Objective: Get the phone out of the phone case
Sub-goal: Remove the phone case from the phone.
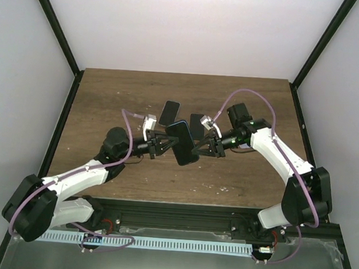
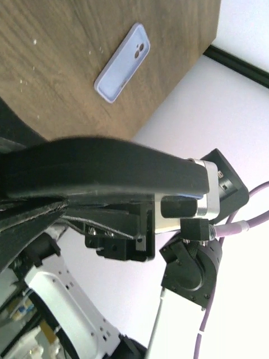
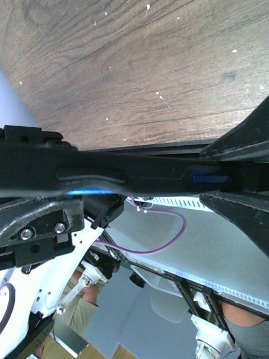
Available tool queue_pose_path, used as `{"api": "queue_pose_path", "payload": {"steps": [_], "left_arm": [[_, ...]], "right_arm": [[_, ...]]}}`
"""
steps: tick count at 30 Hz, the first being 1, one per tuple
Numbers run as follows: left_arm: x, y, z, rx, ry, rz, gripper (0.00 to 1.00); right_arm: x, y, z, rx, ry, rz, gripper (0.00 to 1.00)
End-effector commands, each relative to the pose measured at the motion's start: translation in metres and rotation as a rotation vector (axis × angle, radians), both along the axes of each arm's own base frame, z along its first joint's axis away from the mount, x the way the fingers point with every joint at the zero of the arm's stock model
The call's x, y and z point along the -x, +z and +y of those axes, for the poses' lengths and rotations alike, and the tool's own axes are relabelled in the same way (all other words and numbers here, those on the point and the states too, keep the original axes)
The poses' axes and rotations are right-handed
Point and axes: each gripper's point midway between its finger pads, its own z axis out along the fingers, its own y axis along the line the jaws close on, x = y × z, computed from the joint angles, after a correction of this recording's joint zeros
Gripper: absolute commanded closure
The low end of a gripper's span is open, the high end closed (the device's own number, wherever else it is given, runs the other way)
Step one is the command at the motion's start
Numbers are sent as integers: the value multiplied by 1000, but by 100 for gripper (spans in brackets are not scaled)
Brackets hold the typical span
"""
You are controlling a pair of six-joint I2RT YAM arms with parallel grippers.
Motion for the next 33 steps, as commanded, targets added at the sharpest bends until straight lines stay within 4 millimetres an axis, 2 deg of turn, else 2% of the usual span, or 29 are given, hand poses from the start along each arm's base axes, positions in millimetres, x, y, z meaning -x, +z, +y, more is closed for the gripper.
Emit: {"api": "queue_pose_path", "payload": {"steps": [1, 6, 10, 12, 19, 23, 33], "left_arm": [[17, 33, -6, 90, -106, -105, 87], [10, 31, -1, 74, -43, -77, 96], [4, 28, 5, 26, 17, -28, 100], [8, 29, 6, 24, 4, -10, 100], [16, 33, 1, 32, -58, 5, 100], [20, 34, -3, 23, -109, 10, 100], [24, 37, -6, -5, -171, 27, 100]], "right_arm": [[3, 7, 2, -46, 22, 5, 98], [3, 11, 1, -40, 14, -37, 89], [12, 14, -2, -18, 46, -164, 68], [19, 10, -1, 15, 80, -228, 63], [45, -4, 8, 70, 171, -283, 65], [53, 1, 9, 68, 191, -326, 69], [69, 2, 0, 108, 232, -437, 67]]}}
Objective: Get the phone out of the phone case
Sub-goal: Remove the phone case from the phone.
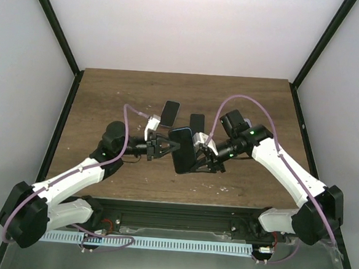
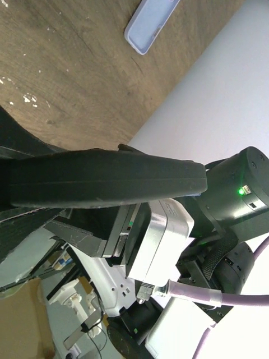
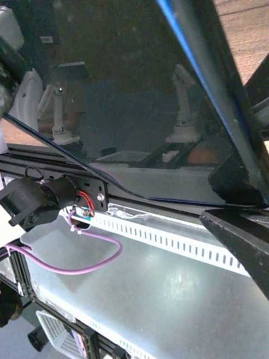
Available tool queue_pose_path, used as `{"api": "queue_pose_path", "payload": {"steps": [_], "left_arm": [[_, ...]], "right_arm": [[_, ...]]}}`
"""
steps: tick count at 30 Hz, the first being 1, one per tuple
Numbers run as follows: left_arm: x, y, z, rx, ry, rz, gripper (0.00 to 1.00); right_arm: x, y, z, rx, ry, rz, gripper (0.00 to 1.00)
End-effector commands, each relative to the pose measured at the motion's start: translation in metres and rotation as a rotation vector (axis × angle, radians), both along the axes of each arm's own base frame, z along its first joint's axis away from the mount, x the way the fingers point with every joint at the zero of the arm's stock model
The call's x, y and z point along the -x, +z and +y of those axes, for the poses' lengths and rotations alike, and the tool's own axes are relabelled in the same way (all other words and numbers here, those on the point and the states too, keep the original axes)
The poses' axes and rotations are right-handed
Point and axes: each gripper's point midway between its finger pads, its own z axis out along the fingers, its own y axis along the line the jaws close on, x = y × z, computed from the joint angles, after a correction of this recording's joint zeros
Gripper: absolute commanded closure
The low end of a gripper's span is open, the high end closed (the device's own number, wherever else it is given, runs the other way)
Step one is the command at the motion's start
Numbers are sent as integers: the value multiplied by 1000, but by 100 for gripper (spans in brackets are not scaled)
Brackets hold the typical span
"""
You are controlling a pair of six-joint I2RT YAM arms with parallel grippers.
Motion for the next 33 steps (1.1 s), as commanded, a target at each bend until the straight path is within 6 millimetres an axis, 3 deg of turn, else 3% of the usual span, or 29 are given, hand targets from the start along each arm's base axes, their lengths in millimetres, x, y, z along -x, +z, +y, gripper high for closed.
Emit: {"api": "queue_pose_path", "payload": {"steps": [1, 7, 9, 18, 27, 33], "left_arm": [[-5, 19, 0, 25, 1, -48, 100], [-1, 20, -1, 15, -36, -43, 100], [-2, 20, 0, 12, -26, -45, 100], [-4, 28, 10, 8, 29, -68, 100], [-4, 30, 6, 8, -11, -44, 100], [-5, 30, 6, 8, -1, -47, 100]], "right_arm": [[14, 7, -4, -5, 52, -51, 68], [14, 15, -7, 5, 59, -125, 69], [11, 13, -8, 23, 54, -136, 65], [8, 16, 3, -7, 18, 3, 62], [-7, 11, 3, 64, 64, -430, 66], [-18, 17, 12, 77, 80, -471, 68]]}}
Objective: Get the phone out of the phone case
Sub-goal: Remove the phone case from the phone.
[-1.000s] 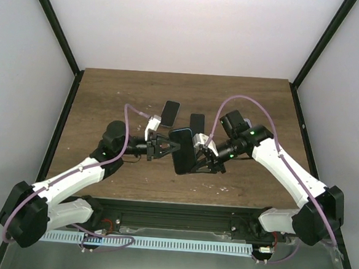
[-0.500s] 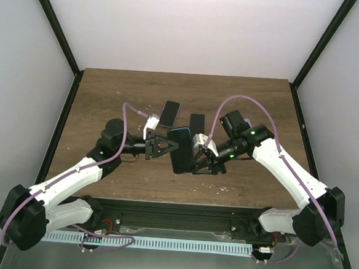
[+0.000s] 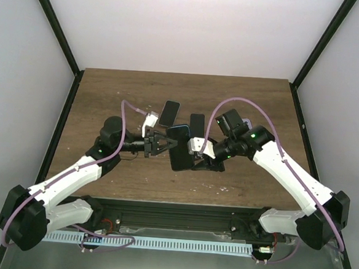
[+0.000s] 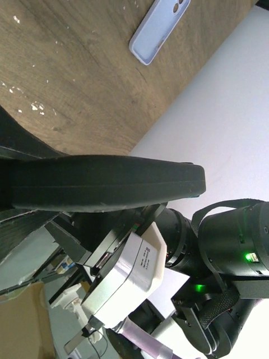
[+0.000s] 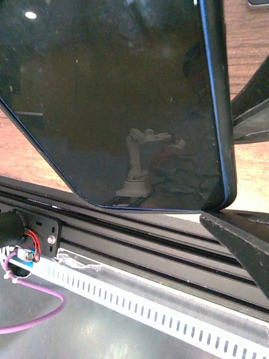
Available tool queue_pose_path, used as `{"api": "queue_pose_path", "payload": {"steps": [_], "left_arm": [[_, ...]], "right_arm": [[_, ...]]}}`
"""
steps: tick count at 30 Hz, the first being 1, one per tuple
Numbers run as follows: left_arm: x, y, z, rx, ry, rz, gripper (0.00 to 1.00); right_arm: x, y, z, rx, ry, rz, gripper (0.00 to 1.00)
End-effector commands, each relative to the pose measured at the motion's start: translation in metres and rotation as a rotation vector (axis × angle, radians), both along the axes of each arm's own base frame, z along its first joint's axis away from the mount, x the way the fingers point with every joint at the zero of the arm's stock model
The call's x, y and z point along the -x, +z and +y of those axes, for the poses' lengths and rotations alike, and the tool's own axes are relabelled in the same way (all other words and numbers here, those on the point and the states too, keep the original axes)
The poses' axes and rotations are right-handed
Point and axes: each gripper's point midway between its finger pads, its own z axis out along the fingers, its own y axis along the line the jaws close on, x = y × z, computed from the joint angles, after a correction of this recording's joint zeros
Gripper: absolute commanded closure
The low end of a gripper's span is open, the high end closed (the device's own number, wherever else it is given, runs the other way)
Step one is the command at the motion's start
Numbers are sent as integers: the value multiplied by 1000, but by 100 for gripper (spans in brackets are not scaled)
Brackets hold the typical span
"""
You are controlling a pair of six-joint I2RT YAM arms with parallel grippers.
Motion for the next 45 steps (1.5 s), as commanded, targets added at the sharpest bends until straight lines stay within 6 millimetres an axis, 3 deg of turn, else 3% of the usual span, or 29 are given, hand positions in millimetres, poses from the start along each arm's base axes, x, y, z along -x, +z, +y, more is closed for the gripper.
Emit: {"api": "queue_pose_path", "payload": {"steps": [1, 7, 10, 12, 16, 23, 27, 32, 35, 38, 45], "left_arm": [[-3, 26, 0, 48, 20, -66, 100], [-2, 28, 3, 36, 29, -85, 100], [-3, 27, 2, 29, 25, -85, 100], [-4, 27, 1, 31, 21, -83, 100], [-4, 24, 1, 35, 18, -74, 100], [-4, 21, -1, 43, 7, -50, 100], [-4, 23, -1, 42, 6, -52, 100], [-9, 25, -1, 35, 27, -41, 100], [-12, 21, -1, 25, 44, -16, 100], [-14, 17, -2, 19, 49, 17, 100], [-14, 14, -7, 50, 6, 119, 100]], "right_arm": [[-9, 20, 15, -54, 55, -105, 68], [35, 21, 16, -136, 107, 221, 69], [46, 26, 16, -150, 119, 322, 69], [43, 25, 14, -145, 105, 278, 71], [17, 15, 9, -104, 25, 36, 77], [-6, 1, 10, -56, -4, -87, 79], [-1, 0, 12, -67, 9, -44, 79], [29, 6, 13, -111, 94, 144, 73], [35, 5, 14, -116, 110, 199, 73], [31, 3, 13, -115, 95, 162, 79], [7, -1, 15, -108, 48, -15, 80]]}}
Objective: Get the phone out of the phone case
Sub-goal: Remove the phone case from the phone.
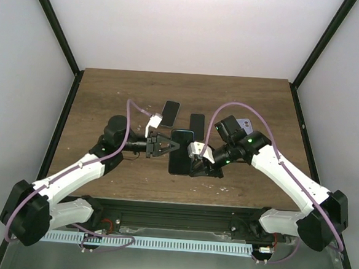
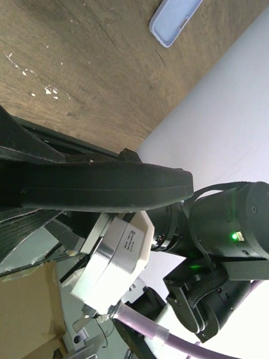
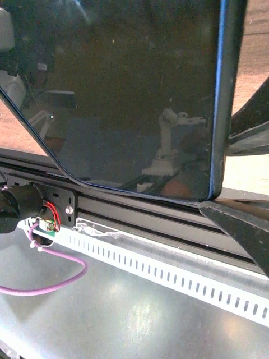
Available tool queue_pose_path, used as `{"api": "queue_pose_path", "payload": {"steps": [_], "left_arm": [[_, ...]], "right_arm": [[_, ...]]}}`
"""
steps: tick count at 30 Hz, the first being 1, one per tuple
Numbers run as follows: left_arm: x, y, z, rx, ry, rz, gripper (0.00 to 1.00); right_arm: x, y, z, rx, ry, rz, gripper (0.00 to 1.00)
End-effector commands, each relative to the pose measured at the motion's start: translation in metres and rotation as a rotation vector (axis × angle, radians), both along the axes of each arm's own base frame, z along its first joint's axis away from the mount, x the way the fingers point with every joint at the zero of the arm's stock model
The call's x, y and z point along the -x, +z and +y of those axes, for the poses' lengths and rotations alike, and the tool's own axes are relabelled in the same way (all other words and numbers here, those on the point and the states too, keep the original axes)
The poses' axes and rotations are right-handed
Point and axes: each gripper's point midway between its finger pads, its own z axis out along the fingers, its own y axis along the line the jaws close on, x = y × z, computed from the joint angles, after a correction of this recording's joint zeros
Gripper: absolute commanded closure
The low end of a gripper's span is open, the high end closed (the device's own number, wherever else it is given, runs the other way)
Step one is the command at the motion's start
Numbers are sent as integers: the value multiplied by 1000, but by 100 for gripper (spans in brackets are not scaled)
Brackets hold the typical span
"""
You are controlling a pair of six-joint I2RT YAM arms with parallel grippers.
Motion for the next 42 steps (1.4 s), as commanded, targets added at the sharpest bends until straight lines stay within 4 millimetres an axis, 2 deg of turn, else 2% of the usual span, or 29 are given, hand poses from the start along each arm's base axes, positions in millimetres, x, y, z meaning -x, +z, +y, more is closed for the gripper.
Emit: {"api": "queue_pose_path", "payload": {"steps": [1, 6, 10, 16, 22, 25, 30, 36, 38, 42], "left_arm": [[-17, 21, -3, 56, 49, 64, 100], [-15, 23, -2, 36, 52, 89, 100], [-11, 27, -1, 38, 40, 110, 100], [-10, 27, 3, 29, 66, 108, 100], [-9, 26, 3, 54, 58, 104, 100], [-6, 26, 2, 77, 36, 105, 100], [-2, 23, 3, 80, 22, 111, 100], [1, 22, 4, 98, 10, 128, 100], [2, 22, 3, 98, 2, 130, 100], [4, 17, 1, 86, 0, 133, 100]], "right_arm": [[-16, 11, 10, -62, 30, -207, 80], [-36, 3, 12, -30, 15, -321, 79], [-53, 10, 18, -44, -23, -368, 82], [-46, 18, 23, -119, -33, -210, 82], [-64, 39, 16, -243, -168, 23, 75], [-75, 35, 20, -245, -210, 88, 74], [-91, 30, 26, -240, -252, 153, 74], [-107, 23, 26, -219, -309, 128, 74], [-111, 28, 26, -232, -310, 137, 72], [-103, 50, 28, -295, -243, 201, 62]]}}
